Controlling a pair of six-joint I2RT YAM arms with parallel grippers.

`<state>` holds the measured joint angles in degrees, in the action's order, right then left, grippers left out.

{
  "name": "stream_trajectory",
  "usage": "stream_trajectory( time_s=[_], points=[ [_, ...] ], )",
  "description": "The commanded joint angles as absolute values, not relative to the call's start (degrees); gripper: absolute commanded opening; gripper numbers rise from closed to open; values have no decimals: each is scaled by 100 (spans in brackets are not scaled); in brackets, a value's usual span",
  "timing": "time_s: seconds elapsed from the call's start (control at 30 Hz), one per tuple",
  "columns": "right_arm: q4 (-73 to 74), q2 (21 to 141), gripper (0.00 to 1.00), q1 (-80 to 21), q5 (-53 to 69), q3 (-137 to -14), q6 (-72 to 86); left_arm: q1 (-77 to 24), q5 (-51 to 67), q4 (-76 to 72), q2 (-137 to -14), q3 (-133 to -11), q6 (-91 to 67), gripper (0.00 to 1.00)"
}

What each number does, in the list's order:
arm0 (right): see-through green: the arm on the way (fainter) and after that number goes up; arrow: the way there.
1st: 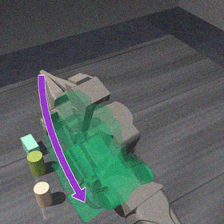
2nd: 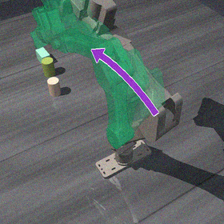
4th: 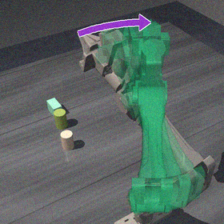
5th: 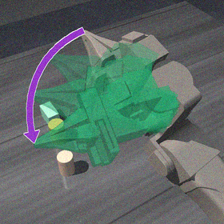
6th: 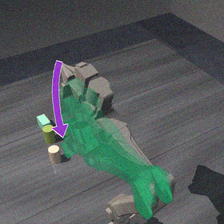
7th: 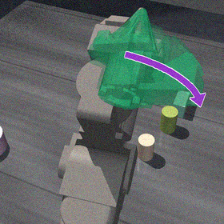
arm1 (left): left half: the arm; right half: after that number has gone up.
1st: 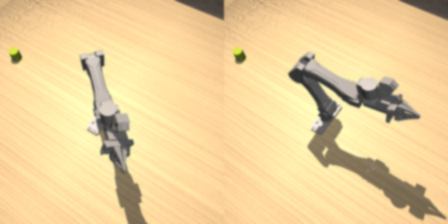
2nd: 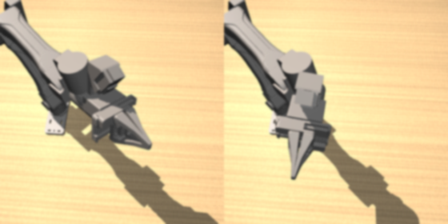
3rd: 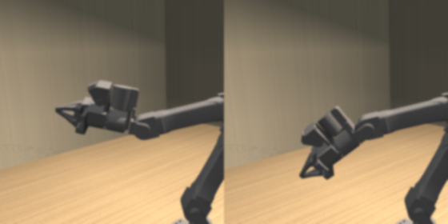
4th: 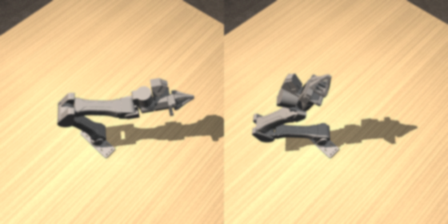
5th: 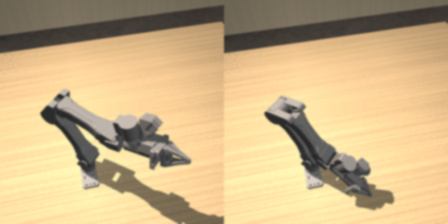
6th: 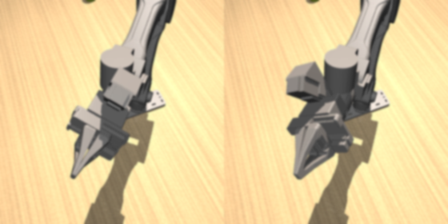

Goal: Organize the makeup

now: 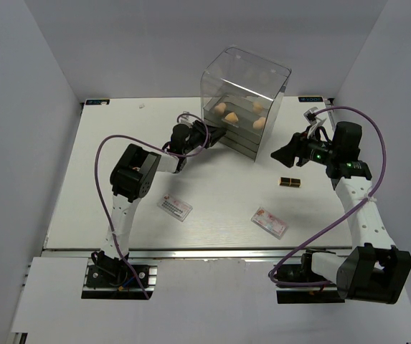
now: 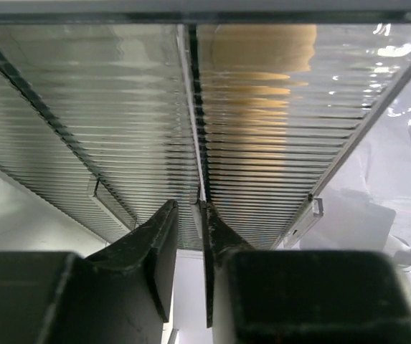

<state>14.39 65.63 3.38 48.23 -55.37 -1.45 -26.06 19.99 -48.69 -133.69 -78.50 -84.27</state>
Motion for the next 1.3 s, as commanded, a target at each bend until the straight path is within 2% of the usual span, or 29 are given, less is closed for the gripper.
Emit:
stream_trajectory(
  time_s=[0.0, 0.27, 0.87, 1.1, 1.13, 1.2, 1.27],
  points=[
    [1178, 6530, 62, 360, 4983, -5687, -88, -2637, 1714, -5124, -13342, -7945, -8446, 29],
    [1204, 6504, 62, 369, 5001, -5660, -79, -2646, 1670, -5537, -13202, -7665, -8508, 0],
    [1450, 6469, 63, 378, 4869, -5511, -351, -2637, 1626, -5924, -11673, -5469, -8245, 0],
    [1520, 6495, 64, 387, 4860, -5458, -475, -2628, 1591, -5652, -11276, -5142, -8060, 0],
    [1538, 6504, 65, 387, 4860, -5458, -527, -2637, 1600, -5625, -11259, -5142, -8051, 3],
    [1608, 6539, 68, 387, 4869, -5467, -615, -2628, 1617, -5485, -11224, -5176, -8033, 28],
    [1766, 6583, 70, 395, 4826, -5510, -833, -2628, 1652, -5397, -11206, -5221, -7963, 45]
  ],
)
